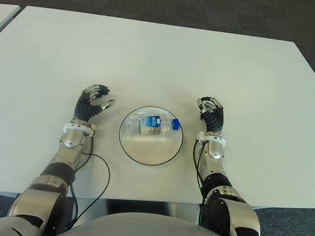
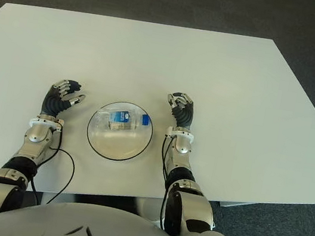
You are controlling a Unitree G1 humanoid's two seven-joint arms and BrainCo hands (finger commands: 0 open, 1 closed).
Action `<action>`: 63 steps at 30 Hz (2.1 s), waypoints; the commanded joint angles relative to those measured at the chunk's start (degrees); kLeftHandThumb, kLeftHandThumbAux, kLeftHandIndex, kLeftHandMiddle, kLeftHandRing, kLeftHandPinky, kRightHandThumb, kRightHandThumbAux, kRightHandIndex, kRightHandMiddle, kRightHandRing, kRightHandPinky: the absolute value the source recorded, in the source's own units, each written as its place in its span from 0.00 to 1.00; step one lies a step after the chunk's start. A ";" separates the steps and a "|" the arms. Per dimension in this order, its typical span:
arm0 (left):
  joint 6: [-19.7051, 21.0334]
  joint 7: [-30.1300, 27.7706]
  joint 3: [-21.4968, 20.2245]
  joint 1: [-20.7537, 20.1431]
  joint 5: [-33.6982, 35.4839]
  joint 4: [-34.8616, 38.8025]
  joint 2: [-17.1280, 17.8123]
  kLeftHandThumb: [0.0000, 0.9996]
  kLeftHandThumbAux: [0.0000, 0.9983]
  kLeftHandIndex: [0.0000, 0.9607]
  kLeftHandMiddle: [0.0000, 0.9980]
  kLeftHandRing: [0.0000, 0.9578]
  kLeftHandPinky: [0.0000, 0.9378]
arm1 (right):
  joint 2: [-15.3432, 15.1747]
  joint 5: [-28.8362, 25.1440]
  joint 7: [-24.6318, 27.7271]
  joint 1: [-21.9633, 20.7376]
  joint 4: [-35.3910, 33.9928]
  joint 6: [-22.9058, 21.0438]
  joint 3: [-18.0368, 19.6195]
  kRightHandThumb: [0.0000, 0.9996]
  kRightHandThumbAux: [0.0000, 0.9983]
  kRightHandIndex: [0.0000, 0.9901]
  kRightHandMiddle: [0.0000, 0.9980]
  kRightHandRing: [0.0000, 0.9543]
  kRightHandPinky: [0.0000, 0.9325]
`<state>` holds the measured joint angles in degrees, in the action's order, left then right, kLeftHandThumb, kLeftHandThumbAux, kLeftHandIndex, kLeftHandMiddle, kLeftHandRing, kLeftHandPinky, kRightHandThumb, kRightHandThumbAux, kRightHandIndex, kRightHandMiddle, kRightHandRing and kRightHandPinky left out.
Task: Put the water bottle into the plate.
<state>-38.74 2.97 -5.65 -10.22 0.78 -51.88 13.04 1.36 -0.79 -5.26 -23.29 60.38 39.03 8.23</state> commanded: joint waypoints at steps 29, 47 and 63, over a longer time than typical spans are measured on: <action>7.03 -6.53 -4.31 2.89 8.31 2.67 -10.06 0.71 0.71 0.45 0.55 0.55 0.56 | 0.46 -0.57 2.05 1.64 0.95 -1.41 0.12 0.71 0.73 0.44 0.80 0.83 0.86; 5.95 -4.38 -5.55 3.63 7.70 5.04 -11.88 0.71 0.71 0.45 0.60 0.60 0.61 | 0.24 -0.35 2.30 1.82 1.16 -1.83 -0.05 0.71 0.73 0.44 0.80 0.83 0.86; 6.24 -3.85 -5.33 4.47 6.98 7.10 -12.10 0.71 0.71 0.45 0.62 0.63 0.63 | 0.03 0.13 1.90 1.90 1.30 -1.92 -0.53 0.71 0.73 0.44 0.79 0.83 0.86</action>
<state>-34.22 -1.71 -10.88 -7.87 8.25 -43.38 1.67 1.25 -0.63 -3.23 -23.07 60.31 38.88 7.77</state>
